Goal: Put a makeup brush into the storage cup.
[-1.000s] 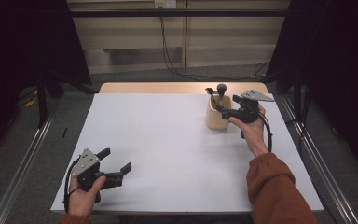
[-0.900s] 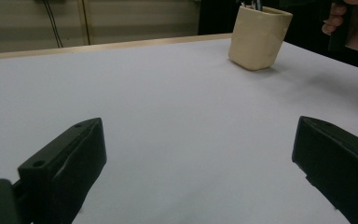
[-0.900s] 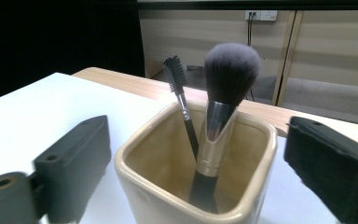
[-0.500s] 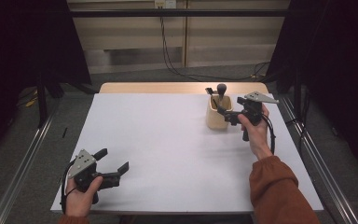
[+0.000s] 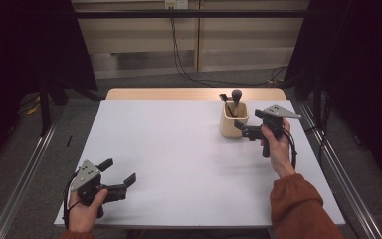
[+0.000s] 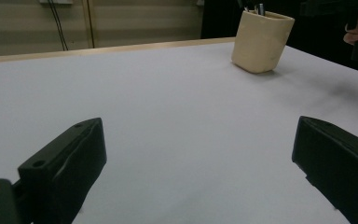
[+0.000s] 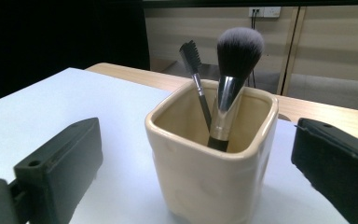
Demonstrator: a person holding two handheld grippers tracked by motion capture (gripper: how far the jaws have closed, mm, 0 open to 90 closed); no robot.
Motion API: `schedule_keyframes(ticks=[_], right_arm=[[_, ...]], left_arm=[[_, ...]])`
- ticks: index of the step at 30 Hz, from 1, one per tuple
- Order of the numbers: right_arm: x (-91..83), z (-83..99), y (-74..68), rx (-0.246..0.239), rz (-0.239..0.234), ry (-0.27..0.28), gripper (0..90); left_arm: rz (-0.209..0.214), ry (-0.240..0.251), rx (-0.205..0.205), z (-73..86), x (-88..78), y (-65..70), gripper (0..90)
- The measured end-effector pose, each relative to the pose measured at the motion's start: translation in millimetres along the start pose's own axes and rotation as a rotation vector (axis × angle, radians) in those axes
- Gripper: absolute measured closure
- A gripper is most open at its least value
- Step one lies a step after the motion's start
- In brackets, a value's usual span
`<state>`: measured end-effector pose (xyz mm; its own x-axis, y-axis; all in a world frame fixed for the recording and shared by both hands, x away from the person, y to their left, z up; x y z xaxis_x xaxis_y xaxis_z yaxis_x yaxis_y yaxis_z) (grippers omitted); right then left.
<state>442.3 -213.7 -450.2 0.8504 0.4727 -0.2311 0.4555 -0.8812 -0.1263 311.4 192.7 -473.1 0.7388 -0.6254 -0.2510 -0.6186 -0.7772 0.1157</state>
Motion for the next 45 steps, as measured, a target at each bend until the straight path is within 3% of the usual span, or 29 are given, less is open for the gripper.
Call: schedule_keyframes(ticks=[22, 30, 39, 45], right_arm=[[-50.1, 11.9, -12.4, -0.021, -0.005, 0.017, 1.1], [-64.2, 24.0, -19.7, -0.027, -0.027, -0.012, 0.8], [-80.2, 32.7, -19.9, -0.043, -0.01, -0.01, 0.6], [-94.5, 39.0, -17.7, -0.027, 0.013, -0.002, 0.0]], left_arm=[[-0.007, 0.001, 0.006, 0.0, 0.7, -0.4, 2.8], [-0.007, 0.005, 0.002, -0.3, -0.1, -0.4, 2.8], [-0.007, 0.004, 0.006, -0.4, -1.2, 0.1, 2.8], [-0.006, 0.007, 0.003, -0.7, -0.8, 1.2, 2.8]])
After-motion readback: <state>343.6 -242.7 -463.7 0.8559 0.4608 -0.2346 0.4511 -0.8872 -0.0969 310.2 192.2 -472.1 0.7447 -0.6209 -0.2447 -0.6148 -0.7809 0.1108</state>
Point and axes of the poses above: each handheld gripper's, and its own axes: x roughly forward along the jaws, z roughly out of its underside, y roughly to its right, the point moved 9 cm from there along x, roughly forward along the jaws, and after that the axes turned 4 degrees about y, right-handed, at the moved point
